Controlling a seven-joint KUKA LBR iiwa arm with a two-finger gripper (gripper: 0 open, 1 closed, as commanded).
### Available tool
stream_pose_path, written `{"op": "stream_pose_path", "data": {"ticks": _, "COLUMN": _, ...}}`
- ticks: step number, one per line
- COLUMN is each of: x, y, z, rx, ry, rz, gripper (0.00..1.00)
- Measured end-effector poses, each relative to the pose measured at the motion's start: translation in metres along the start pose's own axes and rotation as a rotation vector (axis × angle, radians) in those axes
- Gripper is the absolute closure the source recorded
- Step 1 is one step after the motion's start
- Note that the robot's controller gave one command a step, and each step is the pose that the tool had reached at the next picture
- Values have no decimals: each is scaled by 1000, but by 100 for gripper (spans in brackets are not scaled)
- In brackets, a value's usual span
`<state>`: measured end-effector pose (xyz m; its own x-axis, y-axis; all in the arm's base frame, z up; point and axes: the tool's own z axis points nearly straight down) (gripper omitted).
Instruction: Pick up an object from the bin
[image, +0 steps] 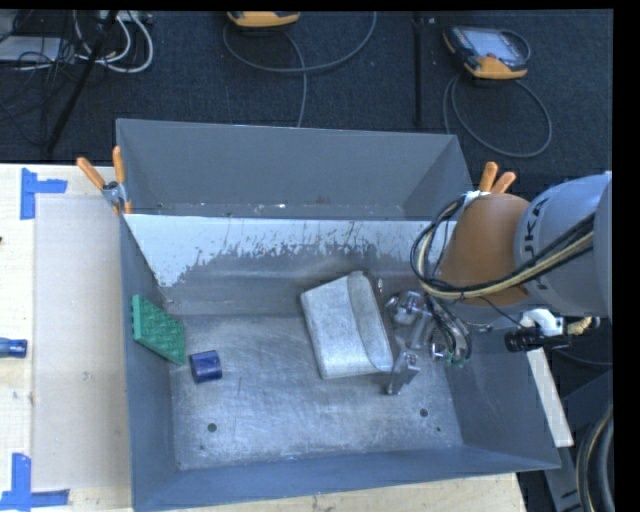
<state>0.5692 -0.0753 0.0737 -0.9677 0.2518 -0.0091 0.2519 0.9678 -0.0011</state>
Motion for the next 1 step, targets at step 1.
{"op": "stream_pose_path", "data": {"ticks": 1, "x": -1, "y": 1, "z": -2, "rx": -1, "ry": 0, "rz": -4, "gripper": 100}}
